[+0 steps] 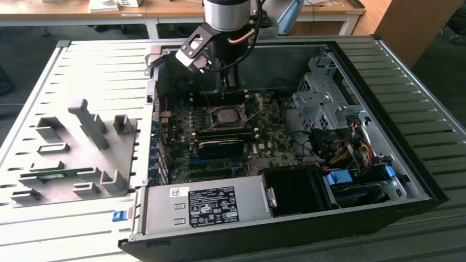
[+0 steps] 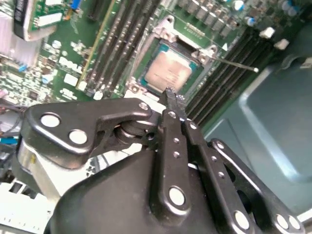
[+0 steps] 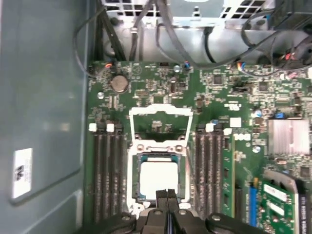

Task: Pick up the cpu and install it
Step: 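Close the cpu cover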

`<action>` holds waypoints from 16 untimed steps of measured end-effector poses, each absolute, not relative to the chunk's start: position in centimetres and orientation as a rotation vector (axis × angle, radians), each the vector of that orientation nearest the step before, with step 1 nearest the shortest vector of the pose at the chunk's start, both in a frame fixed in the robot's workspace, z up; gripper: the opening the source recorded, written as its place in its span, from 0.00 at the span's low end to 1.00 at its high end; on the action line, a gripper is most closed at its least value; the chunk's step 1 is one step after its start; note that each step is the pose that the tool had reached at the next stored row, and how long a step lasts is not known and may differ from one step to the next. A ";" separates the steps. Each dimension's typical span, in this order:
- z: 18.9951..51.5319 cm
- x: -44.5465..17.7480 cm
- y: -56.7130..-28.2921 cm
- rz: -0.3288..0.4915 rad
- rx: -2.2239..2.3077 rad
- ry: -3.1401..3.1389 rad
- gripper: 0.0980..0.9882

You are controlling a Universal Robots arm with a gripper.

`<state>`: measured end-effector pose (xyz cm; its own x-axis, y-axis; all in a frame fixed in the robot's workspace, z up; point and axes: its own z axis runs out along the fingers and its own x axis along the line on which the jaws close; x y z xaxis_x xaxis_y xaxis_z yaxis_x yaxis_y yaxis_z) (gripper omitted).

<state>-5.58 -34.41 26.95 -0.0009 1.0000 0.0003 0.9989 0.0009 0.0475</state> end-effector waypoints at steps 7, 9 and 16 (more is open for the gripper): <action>27.0 -4.4 -35.2 0.047 2.199 2.201 0.01; 26.9 -3.4 -35.2 0.045 2.200 2.202 0.01; 27.7 -2.9 -35.2 0.043 2.201 2.203 0.01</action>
<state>-2.86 -35.16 27.70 -0.0009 1.0000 0.0006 0.9993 0.0009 0.0386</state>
